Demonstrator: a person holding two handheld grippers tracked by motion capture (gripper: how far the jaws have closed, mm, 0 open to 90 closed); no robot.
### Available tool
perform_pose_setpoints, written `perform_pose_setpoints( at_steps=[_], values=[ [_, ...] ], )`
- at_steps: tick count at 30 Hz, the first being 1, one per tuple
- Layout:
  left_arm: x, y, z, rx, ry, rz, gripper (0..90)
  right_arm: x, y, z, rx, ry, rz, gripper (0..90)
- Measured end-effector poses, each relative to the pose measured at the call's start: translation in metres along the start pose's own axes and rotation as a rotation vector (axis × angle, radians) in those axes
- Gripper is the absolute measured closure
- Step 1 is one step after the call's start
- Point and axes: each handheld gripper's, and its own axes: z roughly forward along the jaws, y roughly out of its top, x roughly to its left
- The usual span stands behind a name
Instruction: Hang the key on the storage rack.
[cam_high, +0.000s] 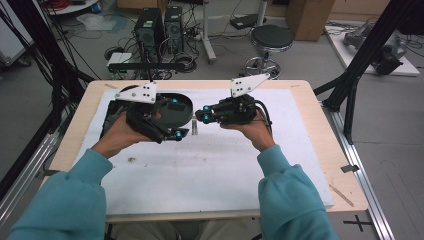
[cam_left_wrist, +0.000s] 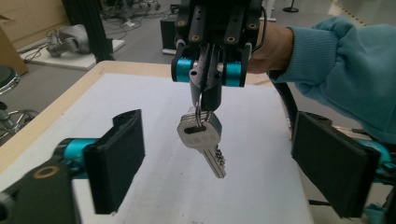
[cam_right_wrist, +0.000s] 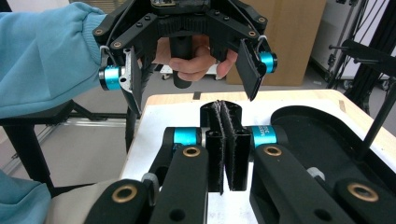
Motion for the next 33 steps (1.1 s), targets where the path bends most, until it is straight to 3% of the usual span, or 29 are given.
perform_pose_setpoints(
  at_steps=[4, 15, 21, 33],
  values=[
    [0.0006, 0.0022, 0.0007, -0.008, -0.027, 0.001, 28.1, 0.0003, 0.0000, 0.0002, -0.001, 0.010, -0.001, 88.7],
    [0.0026, 0.0037, -0.0011, 0.000, -0.050, -0.031, 55.2, 0.0021, 0.0000, 0.0006, 0.000, 0.030, 0.000, 88.7],
    [0.0035, 0.0041, -0.0029, 0.004, -0.033, -0.041, 64.4, 0.0025, 0.0000, 0.0016, 0.003, 0.039, -0.002, 88.7],
    [0.0030, 0.0039, -0.0012, 0.028, -0.041, -0.044, 73.9, 0.0031, 0.0001, 0.0038, -0.009, 0.054, -0.003, 88.6]
  ],
)
